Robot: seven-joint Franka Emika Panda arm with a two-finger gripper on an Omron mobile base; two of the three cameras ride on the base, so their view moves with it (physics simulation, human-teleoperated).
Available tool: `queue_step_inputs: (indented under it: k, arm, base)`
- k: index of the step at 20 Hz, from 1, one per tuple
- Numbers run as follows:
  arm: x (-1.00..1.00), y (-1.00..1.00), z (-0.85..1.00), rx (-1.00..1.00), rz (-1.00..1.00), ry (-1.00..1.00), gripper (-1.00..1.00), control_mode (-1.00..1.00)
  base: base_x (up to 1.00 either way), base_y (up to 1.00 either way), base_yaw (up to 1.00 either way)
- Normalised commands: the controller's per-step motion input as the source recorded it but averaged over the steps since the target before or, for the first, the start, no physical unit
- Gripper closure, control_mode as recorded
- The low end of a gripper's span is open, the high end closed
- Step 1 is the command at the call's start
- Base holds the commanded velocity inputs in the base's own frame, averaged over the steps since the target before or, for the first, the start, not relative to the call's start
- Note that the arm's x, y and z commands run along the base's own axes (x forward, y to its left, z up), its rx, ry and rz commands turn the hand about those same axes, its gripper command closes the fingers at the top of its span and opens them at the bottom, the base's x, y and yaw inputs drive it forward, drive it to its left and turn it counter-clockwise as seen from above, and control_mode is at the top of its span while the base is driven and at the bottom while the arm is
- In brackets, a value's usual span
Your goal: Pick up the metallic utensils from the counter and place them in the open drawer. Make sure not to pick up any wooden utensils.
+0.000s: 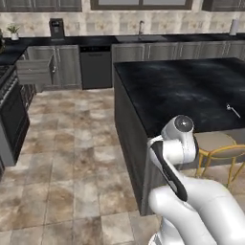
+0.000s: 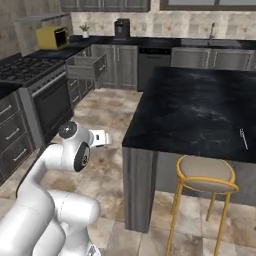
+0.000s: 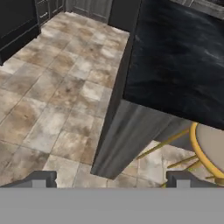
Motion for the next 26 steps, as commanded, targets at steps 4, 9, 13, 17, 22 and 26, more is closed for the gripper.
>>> queue_step_inputs:
  k: [4, 9, 13, 17, 22, 26]
  arm:
    - [0.00, 0.00, 0.00, 0.00, 0.00, 0.00, -1.00, 1.00]
    - [0.00, 0.00, 0.00, 0.00, 0.00, 0.00, -1.00, 1.00]
    - [0.00, 0.00, 0.00, 0.00, 0.00, 0.00, -1.00, 1.00]
    - [0.00, 0.00, 0.00, 0.00, 0.00, 0.00, -1.00, 1.00]
    - [0.00, 0.00, 0.00, 0.00, 0.00, 0.00, -1.00, 1.00]
    - [0.00, 0.00, 0.00, 0.00, 0.00, 0.00, -1.00, 1.00]
  base:
    - [-0.76, -0.99, -0.46]
    - [0.51, -0.97, -0.34]
    - [1.00, -0.84, -0.13]
    - [1.00, -0.42, 0.00]
    - [1.00, -0.29, 0.00]
    - [1.00, -0.08, 0.00]
